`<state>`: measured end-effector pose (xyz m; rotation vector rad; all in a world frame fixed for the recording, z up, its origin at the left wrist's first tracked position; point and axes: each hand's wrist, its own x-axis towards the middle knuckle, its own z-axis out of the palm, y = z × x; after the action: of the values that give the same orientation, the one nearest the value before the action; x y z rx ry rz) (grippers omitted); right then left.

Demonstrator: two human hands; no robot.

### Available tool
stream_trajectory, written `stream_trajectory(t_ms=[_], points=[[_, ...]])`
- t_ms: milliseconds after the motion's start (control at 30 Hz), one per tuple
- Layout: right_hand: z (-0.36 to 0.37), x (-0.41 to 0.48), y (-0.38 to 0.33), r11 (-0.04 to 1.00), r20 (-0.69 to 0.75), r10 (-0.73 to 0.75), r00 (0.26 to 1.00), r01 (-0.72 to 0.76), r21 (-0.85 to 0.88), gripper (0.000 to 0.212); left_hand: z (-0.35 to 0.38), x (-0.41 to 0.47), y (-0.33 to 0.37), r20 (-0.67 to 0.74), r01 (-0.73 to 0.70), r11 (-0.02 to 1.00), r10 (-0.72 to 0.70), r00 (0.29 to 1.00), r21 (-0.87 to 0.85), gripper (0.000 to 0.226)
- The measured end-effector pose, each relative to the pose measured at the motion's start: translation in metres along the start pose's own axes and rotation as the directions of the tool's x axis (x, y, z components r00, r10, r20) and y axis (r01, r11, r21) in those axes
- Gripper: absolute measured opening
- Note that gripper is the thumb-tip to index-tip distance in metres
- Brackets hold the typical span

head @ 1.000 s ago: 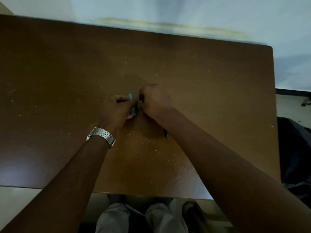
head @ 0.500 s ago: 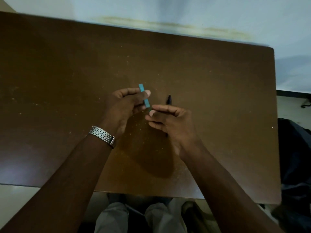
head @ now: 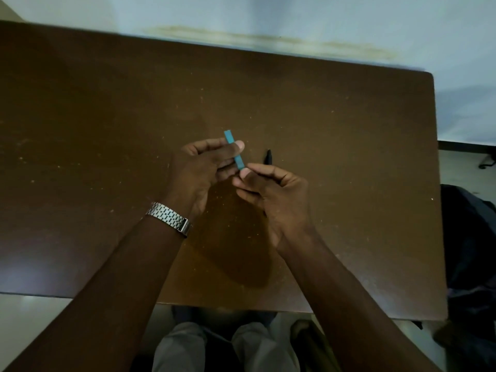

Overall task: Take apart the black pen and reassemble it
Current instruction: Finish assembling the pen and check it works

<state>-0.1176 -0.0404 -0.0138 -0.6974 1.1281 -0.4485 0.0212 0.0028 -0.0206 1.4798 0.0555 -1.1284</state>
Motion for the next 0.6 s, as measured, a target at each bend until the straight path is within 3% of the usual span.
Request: stream_trajectory(t_ms=[400,500,600], points=[[-0.005,0.003,0.014,0.999,-0.046,-0.022,0.999,0.023,0.032,0.015,0.002,0.011,-0.012,0.059,-0.031,0.991,0.024,0.998,0.129,0.032],[-0.004,0.006,0.019,0.995,-0.055,-0.036,0.998,0.030,-0.100,0.011,-0.004,0.018,-0.018,0.050,-0.052,0.972,0.042,0.998,0.230,0.033],[-0.011,0.012,0.022,0.922,-0.093,-0.167,0.982,0.122,-0.368,0.008,-0.014,0.026,-0.027,-0.015,-0.049,0.935,0.058,0.998,0.350,0.032]])
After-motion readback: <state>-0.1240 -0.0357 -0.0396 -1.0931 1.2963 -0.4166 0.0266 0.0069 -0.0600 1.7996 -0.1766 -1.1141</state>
